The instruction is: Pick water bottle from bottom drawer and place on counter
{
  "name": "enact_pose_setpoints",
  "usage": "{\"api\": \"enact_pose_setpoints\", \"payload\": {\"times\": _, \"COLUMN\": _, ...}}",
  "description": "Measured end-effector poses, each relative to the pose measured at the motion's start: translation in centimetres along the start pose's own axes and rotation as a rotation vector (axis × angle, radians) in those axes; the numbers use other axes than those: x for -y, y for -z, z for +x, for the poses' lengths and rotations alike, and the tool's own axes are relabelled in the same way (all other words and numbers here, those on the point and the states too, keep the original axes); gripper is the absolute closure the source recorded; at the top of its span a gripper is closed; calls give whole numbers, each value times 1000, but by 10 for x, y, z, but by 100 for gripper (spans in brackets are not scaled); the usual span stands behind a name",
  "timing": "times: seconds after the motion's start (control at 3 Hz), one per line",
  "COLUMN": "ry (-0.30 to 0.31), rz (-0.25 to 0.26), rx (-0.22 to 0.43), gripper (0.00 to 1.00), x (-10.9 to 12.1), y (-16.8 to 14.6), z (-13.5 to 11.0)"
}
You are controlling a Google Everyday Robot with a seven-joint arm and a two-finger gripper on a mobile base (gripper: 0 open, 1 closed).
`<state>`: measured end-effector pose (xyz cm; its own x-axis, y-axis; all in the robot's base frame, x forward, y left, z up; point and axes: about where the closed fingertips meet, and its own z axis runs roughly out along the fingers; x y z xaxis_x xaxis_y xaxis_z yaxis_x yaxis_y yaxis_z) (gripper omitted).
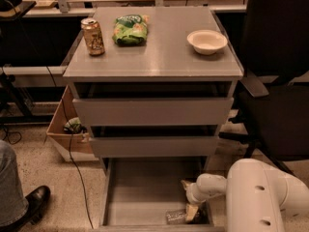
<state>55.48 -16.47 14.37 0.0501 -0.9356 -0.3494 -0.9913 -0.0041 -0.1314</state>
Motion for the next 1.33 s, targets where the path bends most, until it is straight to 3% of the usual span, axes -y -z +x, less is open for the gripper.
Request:
{"api": "enact_pose_setpoints", "payload": {"times": 0.67, "ry": -23, "rz": -84, "rx": 1, "gripper": 0, "x": -26, "y": -18, "z": -1}}
{"api": "enact_pose_setpoints", "payload": {"times": 1.33, "ry": -37, "rz": -101, "rx": 10, "gripper": 42, "x": -33, "y": -22, "z": -1}}
